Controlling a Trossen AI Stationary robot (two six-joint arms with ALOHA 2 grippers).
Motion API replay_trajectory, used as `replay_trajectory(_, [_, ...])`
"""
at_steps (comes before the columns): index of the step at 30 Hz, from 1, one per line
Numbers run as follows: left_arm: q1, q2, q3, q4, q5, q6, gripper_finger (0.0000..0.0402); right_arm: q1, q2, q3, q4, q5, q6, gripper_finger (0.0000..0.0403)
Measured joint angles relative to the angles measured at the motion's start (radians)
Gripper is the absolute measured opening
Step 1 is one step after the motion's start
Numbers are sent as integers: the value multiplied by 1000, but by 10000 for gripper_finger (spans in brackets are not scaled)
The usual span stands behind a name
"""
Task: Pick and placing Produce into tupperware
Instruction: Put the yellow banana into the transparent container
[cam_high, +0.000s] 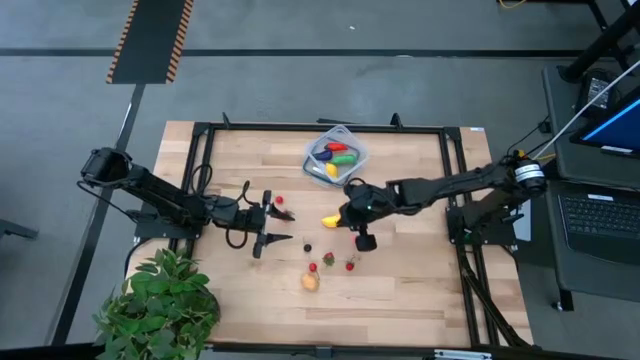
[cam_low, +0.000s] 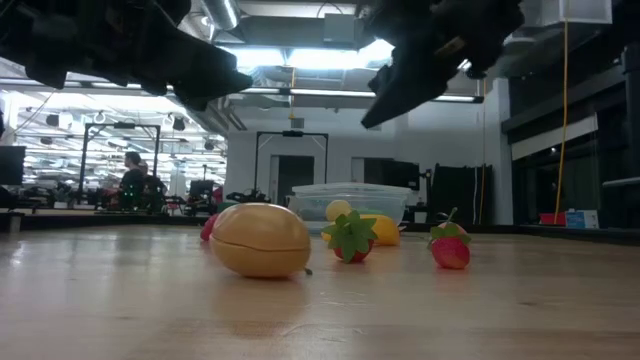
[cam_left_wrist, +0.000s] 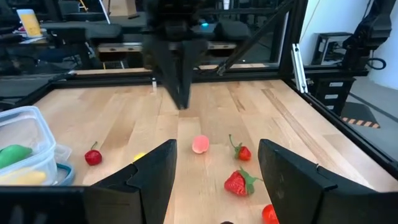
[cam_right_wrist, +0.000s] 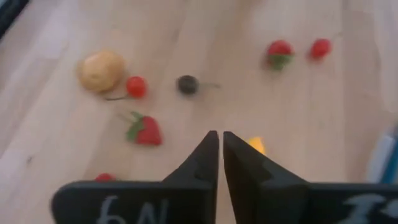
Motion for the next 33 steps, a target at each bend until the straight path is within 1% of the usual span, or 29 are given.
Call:
replay_trajectory(3, [0,0,0,-11,0,0,220,-2,27,28,-15,60,-5,50])
replay_trajectory(8, [0,0,0,-16,0,0,220,5,66,50,-40,124,-21,95])
replay_trajectory(15, [0,0,0,-23,0,0,220,33,116,51,-73,142,4,161])
replay_trajectory(19, [1,0,0,-33,0,0,220,59,142,50,-76,265,-12,190])
replay_trajectory(22, [1,0,0,-35,0,0,220,74,162,50,-72,323,-11,207])
replay_trajectory(25, [1,0,0,-37,0,0,220,87,173,51,-62,359,7,222])
replay_trajectory(33, [1,1,0,-39,0,0,220,101,175,50,-60,366,58,249])
